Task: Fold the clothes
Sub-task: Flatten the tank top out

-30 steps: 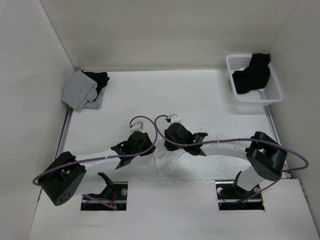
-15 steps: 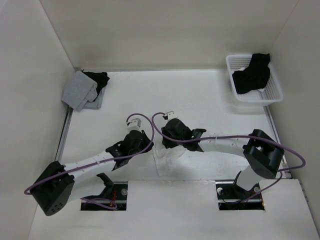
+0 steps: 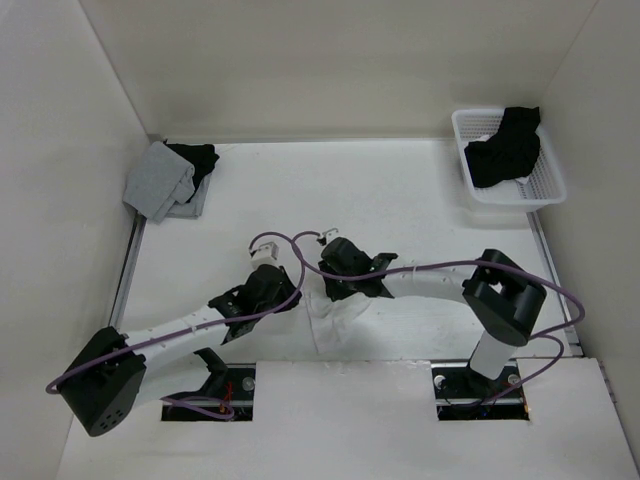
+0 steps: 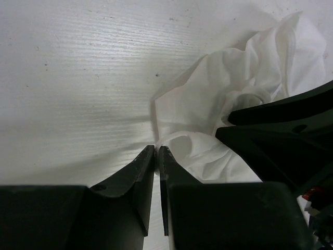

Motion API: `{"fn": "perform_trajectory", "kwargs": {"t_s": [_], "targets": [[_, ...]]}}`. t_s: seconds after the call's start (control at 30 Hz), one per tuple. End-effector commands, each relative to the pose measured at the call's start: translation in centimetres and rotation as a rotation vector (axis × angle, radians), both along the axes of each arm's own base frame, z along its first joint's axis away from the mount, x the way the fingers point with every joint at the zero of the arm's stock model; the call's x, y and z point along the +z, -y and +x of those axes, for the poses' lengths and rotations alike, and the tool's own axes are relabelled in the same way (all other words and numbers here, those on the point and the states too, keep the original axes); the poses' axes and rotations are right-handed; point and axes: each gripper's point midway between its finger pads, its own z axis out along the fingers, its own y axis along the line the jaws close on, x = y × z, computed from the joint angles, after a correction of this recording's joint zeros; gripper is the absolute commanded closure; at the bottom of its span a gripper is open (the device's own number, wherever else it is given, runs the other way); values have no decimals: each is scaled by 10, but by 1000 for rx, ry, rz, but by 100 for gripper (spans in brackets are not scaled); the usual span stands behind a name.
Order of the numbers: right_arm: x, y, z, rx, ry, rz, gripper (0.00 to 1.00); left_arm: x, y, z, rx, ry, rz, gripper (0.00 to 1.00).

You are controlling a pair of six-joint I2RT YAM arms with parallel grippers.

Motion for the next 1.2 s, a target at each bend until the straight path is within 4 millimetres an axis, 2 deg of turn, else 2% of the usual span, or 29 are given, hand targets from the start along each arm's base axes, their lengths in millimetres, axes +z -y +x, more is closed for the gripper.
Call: {"fn": "perform_trajectory", "kwargs": {"t_s": [0.0, 0.07, 0.1, 0.13, 0.2, 0.27, 0.3, 0.33, 0.37, 0.4, 0.43, 0.47, 0.5, 0.57, 0.63, 0.8, 0.9, 1.0, 1.07, 1.17], "targets": [[2, -11, 3, 30, -18, 6, 72, 11, 0, 5, 15, 39, -34, 92], [6, -12, 4, 22, -10, 18, 83, 12, -1, 7, 20, 42, -37, 92], [20, -11, 11, -4, 33, 47, 90, 15, 0, 8, 17, 46, -38, 92], [24, -11, 12, -9, 45, 56, 91, 17, 1, 8, 15, 51, -43, 92], [56, -9, 21, -53, 131, 125, 93, 22, 2, 9, 15, 63, -54, 92], [98, -2, 24, -100, 215, 224, 94, 44, 6, 14, 13, 102, -87, 93], [112, 1, 24, -114, 242, 256, 94, 58, 8, 17, 11, 128, -101, 93], [125, 5, 24, -130, 266, 289, 94, 62, 8, 18, 10, 137, -105, 93], [148, 11, 23, -152, 308, 340, 96, 88, 9, 21, 6, 193, -128, 93], [161, 14, 20, -158, 329, 369, 97, 97, 8, 23, 10, 214, -135, 94], [176, 18, 16, -165, 354, 404, 98, 120, 6, 27, 20, 264, -149, 94], [190, 21, 14, -172, 376, 432, 99, 127, 5, 28, 20, 277, -154, 94], [197, 24, 13, -177, 388, 448, 100, 144, 2, 30, 29, 314, -159, 95], [245, 39, 3, -198, 472, 538, 100, 197, -8, 33, 43, 426, -176, 95], [304, 61, -9, -219, 575, 637, 100, 269, -25, 29, 79, 577, -206, 96], [435, 107, -52, -197, 753, 849, 100, 397, -63, 2, 155, 833, -294, 97], [505, 128, -78, -169, 830, 940, 100, 466, -90, -20, 199, 957, -364, 98], [558, 146, -94, -165, 884, 1004, 100, 522, -115, -43, 227, 1071, -454, 98], [579, 151, -100, -164, 895, 1035, 100, 542, -125, -52, 234, 1106, -484, 98], [592, 147, -105, -158, 903, 1042, 100, 555, -133, -57, 248, 1137, -498, 98]]}}
